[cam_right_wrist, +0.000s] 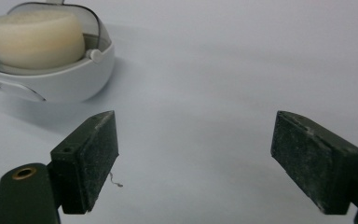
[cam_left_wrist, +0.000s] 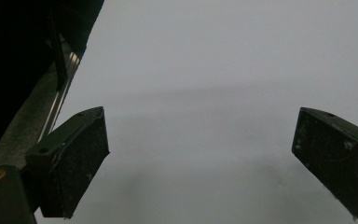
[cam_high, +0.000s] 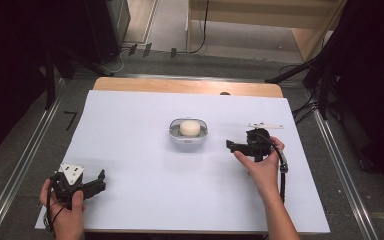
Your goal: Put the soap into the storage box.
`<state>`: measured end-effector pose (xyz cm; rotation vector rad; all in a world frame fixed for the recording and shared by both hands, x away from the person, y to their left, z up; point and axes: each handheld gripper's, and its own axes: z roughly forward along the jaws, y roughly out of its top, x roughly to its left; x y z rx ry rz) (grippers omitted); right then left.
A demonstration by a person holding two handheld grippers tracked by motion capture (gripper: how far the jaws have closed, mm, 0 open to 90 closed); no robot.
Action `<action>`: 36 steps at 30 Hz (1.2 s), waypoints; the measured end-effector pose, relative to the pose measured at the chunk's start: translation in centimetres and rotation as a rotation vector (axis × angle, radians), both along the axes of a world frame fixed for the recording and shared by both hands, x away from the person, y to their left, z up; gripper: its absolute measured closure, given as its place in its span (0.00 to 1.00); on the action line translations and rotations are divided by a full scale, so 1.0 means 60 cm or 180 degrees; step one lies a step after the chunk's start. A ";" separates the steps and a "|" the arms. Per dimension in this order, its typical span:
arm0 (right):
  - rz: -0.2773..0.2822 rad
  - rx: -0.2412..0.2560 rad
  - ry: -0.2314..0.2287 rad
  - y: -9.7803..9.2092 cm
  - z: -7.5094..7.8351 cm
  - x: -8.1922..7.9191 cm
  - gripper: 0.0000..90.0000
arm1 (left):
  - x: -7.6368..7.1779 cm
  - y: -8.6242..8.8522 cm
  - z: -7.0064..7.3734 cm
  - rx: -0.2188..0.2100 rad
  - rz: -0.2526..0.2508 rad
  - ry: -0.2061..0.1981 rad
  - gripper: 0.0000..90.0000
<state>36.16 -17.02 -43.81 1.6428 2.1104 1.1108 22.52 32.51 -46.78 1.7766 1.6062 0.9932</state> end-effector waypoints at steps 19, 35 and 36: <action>-0.0091 -0.0060 -0.0037 -0.068 -0.037 -0.047 0.16 | 0.000 -0.002 0.000 0.0032 0.0002 0.0002 0.05; -0.0147 0.0125 -0.0225 -0.121 -0.057 -0.089 0.16 | 0.000 -0.002 -0.001 0.0041 0.0003 -0.0009 0.05; -0.0156 0.0139 -0.0236 -0.123 -0.058 -0.091 0.16 | 0.000 -0.002 -0.001 0.0044 0.0002 -0.0008 0.05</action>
